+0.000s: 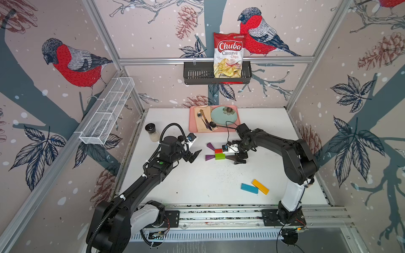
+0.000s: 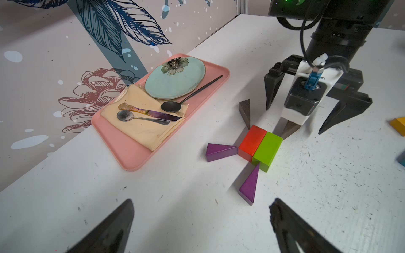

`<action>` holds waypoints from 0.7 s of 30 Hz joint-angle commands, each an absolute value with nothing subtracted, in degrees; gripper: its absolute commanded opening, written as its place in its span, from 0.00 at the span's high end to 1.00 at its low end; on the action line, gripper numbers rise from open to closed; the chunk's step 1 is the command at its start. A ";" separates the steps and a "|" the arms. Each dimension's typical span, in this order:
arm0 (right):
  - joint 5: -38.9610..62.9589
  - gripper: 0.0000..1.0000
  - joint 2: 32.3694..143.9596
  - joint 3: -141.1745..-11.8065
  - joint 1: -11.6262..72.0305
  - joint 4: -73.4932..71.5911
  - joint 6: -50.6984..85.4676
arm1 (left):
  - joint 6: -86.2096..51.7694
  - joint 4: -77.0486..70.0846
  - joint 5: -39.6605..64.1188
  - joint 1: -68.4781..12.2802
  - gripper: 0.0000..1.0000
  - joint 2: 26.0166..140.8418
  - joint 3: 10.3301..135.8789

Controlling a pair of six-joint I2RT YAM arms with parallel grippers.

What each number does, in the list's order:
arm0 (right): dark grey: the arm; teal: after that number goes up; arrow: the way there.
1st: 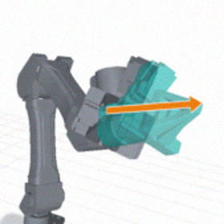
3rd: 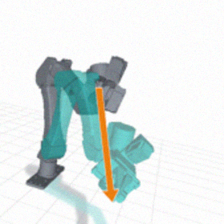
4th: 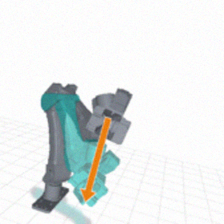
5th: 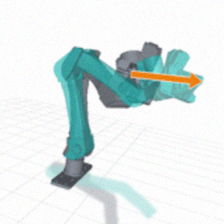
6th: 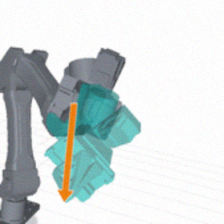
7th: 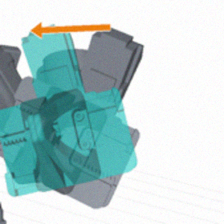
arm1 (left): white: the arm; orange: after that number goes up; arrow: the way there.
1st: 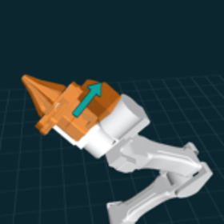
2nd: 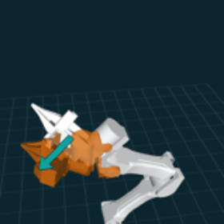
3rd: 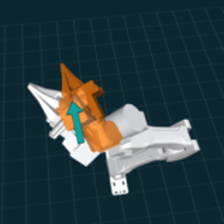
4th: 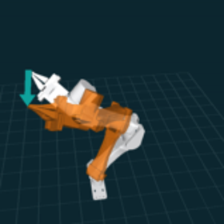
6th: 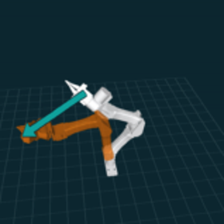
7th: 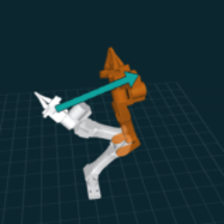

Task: Assemble a small pinwheel with building blocks
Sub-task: Assemble the building block at the center of the board, then pick up the building block from the center of the board.

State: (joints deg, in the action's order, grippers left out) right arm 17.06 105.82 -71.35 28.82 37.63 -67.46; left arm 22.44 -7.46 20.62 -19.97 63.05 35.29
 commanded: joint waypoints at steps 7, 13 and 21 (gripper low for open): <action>7.66 0.00 84.81 -66.70 28.80 34.30 -55.97 | 21.30 -7.63 20.23 -19.81 0.03 63.82 40.37; -1.33 0.00 69.67 -53.31 29.36 11.03 -36.43 | 9.09 -14.93 16.53 -19.73 0.03 59.41 34.53; 3.21 0.00 69.40 -49.40 36.10 28.32 -30.75 | 15.62 0.34 32.97 -19.78 0.08 59.92 36.97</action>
